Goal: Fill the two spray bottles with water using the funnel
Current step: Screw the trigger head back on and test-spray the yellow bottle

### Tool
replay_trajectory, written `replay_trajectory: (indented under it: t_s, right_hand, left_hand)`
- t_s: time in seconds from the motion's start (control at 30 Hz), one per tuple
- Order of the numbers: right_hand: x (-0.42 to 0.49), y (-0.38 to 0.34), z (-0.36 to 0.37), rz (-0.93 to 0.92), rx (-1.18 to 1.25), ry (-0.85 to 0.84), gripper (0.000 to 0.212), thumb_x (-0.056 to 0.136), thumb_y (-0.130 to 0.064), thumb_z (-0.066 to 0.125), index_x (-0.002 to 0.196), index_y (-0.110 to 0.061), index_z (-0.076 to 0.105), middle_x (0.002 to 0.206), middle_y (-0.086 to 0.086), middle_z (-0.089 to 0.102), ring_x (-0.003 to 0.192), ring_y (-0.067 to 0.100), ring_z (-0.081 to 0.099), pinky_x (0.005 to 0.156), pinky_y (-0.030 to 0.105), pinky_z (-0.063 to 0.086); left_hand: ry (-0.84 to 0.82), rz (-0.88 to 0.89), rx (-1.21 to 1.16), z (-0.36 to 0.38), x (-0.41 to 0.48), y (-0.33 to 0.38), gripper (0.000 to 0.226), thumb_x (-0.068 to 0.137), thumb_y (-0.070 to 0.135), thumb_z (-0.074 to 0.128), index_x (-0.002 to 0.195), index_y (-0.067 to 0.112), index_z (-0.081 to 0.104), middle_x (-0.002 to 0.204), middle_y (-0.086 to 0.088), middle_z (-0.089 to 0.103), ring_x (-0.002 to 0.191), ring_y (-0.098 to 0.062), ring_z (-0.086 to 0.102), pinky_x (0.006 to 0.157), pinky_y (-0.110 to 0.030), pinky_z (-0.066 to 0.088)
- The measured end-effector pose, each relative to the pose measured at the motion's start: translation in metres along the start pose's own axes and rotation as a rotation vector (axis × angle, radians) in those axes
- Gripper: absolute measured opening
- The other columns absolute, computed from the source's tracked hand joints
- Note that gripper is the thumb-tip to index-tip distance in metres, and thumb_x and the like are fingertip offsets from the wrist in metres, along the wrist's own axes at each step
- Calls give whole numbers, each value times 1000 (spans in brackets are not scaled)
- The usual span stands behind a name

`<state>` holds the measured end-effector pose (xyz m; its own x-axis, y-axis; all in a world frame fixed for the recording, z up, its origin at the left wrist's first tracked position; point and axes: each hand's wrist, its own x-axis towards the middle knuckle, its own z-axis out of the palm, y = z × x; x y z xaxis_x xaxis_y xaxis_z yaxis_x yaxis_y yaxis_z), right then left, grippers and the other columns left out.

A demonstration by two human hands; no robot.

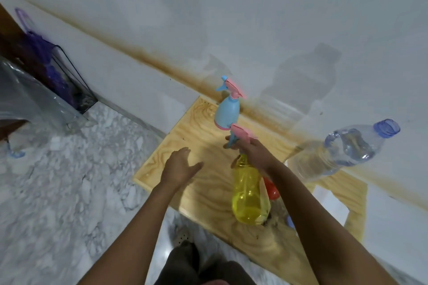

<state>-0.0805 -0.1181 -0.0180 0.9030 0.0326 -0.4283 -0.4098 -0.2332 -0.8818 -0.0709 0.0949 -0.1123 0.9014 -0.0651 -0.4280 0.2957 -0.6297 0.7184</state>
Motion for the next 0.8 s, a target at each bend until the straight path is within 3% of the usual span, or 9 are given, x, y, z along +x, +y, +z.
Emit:
replay_trajectory:
  t_s: [0.07,0.13,0.2,0.3,0.4,0.47,0.6,0.8]
  right_hand:
    - [11,12,7,101,-112,-13,23,88,-41,59,100,-25,70,114,3,69,109,25,64,86,51,58]
    - [21,21,10,172,-173,-36,41,72,-49,60,95,-20,75,105,0,70,109,26,64,94,58,53]
    - [30,26,12,213,-193,-16,50,68,-49,60,100,-13,75,100,5,70,101,29,65,87,58,57]
    - [39,25,16,270,-131,-17,38,91,-32,59,124,-12,66,96,13,67,92,28,64,70,47,63]
    - [46,25,18,275,-232,-38,41,87,-35,58,122,-17,69,99,10,72,98,29,68,83,54,59]
    - [48,25,19,291,-270,-66,45,79,-36,57,115,-12,71,101,11,72,96,31,69,81,55,60]
    - [52,23,18,272,-324,-108,50,81,-29,51,127,-12,62,99,10,69,91,25,67,84,49,61]
    - [56,27,17,273,-261,-42,52,80,-31,50,130,-19,60,92,9,67,82,20,68,79,55,61]
  left_hand:
    - [88,-7,244,12,9,-14,79,74,60,75,135,17,48,133,-12,50,125,-33,47,95,-42,47]
    - [109,-14,397,22,15,-21,80,67,70,72,125,19,48,125,-10,47,118,-33,45,92,-43,45]
    - [123,-23,490,30,18,-22,83,66,75,68,126,21,46,131,-8,41,119,-31,40,97,-43,41]
    - [147,-18,546,36,19,-21,82,67,74,67,127,22,47,136,-7,35,120,-31,36,99,-44,39]
    - [124,-34,547,35,22,-20,81,66,72,72,126,22,48,136,-7,34,121,-32,34,100,-43,39]
    - [117,-36,547,35,23,-19,80,66,71,73,124,21,49,136,-7,34,122,-33,34,100,-44,39]
    - [115,-41,548,36,23,-18,81,65,71,73,123,20,49,136,-8,35,123,-34,34,99,-46,40]
    - [127,-50,533,37,24,-16,79,64,68,76,121,19,51,137,-9,36,126,-34,34,101,-46,40]
